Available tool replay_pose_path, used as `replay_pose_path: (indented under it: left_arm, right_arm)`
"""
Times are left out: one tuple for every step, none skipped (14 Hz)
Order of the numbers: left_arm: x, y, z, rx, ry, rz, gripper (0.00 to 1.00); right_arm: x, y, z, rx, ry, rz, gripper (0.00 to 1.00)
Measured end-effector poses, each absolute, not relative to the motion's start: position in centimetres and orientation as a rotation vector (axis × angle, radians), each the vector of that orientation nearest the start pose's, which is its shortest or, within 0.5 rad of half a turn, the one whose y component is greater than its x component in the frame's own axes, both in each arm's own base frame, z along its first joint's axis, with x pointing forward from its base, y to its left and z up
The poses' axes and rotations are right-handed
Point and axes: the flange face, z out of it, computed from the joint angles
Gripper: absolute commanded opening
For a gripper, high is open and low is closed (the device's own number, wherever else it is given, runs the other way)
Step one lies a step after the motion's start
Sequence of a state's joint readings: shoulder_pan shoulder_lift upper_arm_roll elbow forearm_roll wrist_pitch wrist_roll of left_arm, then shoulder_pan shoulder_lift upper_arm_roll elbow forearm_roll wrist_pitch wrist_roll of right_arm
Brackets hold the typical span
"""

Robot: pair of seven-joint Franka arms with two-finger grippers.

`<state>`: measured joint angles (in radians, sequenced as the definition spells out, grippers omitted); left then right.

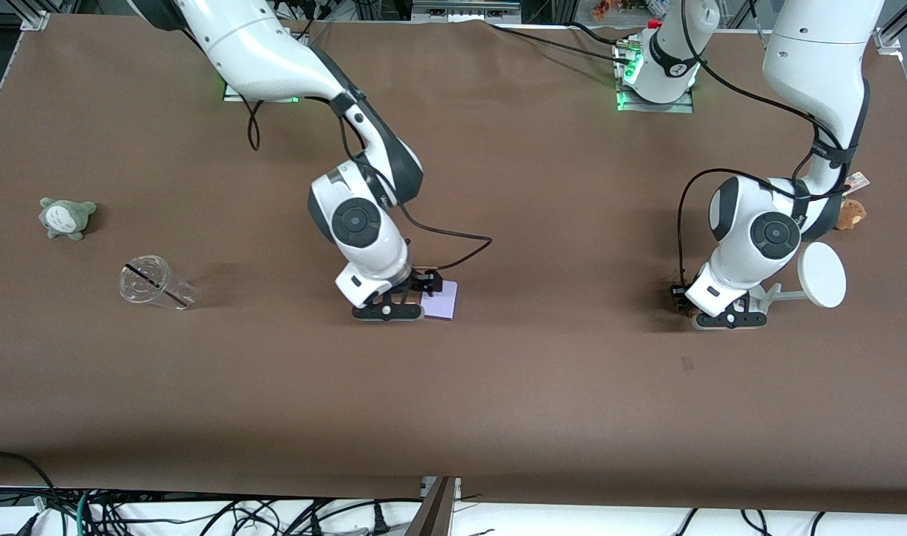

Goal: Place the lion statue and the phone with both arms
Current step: 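Lower the lion beside the lamp while the right gripper grasps the phone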

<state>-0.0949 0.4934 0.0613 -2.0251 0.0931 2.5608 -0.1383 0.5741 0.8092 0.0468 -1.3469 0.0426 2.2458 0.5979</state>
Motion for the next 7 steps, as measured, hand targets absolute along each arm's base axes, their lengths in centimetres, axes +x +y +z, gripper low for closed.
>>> replay_pose_path:
  left_arm:
    - [60.6,-2.3,20.7,-3.063,-0.030,-0.078,1.00]
    - [60.6,-2.3,20.9,-3.064,-0.030,-0.078,1.00]
    - [60.6,-2.5,21.3,-3.063,-0.028,-0.064,1.00]
    - [60.7,-2.7,22.1,-3.062,-0.027,-0.030,1.00]
    - [61.0,-2.9,23.2,-3.058,-0.027,0.019,1.00]
    - [61.4,-3.3,24.9,-3.054,-0.028,0.063,1.00]
    - [61.9,-4.0,26.8,-3.052,-0.036,0.096,1.00]
  right_arm:
    - [61.4,43.7,24.6,-3.030,0.022,-0.060,1.00]
    - [61.4,44.3,24.3,-3.026,0.016,-0.064,1.00]
    - [61.3,44.9,23.9,-3.026,0.016,-0.065,1.00]
    - [61.2,45.4,23.4,-3.025,0.024,-0.066,1.00]
    - [61.1,45.9,22.8,-3.021,0.033,-0.072,1.00]
    - [61.0,46.4,22.0,-3.018,0.042,-0.078,1.00]
    - [60.9,46.7,21.3,-3.014,0.047,-0.085,1.00]
